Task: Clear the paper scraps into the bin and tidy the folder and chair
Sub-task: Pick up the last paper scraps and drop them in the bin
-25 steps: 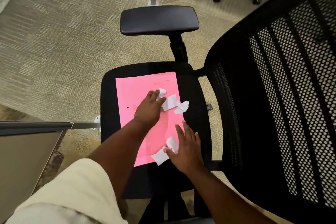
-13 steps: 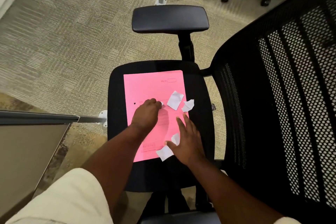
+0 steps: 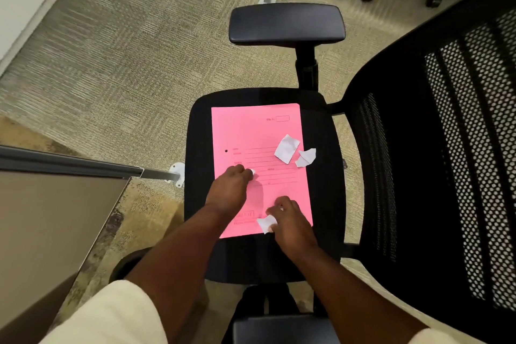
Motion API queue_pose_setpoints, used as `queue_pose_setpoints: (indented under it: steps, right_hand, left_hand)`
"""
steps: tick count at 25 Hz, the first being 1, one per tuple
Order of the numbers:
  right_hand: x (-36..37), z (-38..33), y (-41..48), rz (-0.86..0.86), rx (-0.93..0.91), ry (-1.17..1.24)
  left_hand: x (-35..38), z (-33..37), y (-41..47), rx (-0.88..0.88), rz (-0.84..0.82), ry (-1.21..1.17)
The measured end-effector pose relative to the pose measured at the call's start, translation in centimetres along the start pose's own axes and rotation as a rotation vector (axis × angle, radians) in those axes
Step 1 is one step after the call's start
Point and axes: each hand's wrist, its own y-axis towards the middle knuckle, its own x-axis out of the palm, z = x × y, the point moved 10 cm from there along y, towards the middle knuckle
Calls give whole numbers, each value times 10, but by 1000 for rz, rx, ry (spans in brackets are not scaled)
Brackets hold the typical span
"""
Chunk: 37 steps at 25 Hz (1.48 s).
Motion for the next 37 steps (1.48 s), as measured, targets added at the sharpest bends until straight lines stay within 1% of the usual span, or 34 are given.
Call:
queue_pose_setpoints:
  steps: [2, 4, 8, 13, 16, 19, 21, 24, 29, 32, 34, 37]
  right_hand:
    - [-1, -4, 4, -15, -41, -31]
    - [-8, -5, 6, 6, -48, -17]
    - [-37, -1, 6, 136, -17, 35]
    - [-67, 23, 4, 268, 38, 91]
    - [-83, 37, 6, 334, 57, 123]
    - [-94, 48, 12, 382, 64, 148]
    - [-97, 56, 18, 385, 93, 155]
    - [-97, 59, 26, 365, 116, 150]
    - [-96, 58, 35, 346, 132, 157]
    - [-94, 60, 51, 300, 159, 216]
    - [-94, 57, 63, 288, 157, 191]
    - [-89, 56, 77, 260, 166, 53]
  left_hand:
    - [1, 4, 0, 10, 0, 1]
    - [-1, 11, 4, 25, -9, 3]
    - [-15, 36, 24, 52, 8, -14]
    - [-25, 81, 61, 144, 28, 33]
    - [-14, 96, 80, 158, -61, 81]
    - [3, 98, 94, 160, -165, 132]
    - [13, 97, 101, 165, -175, 156]
    - [15, 93, 100, 138, -131, 88]
    - [15, 75, 73, 139, -130, 63]
    - [15, 58, 52, 152, -148, 22]
    - [18, 44, 36, 138, -178, 23]
    - [22, 22, 18, 99, -205, 31]
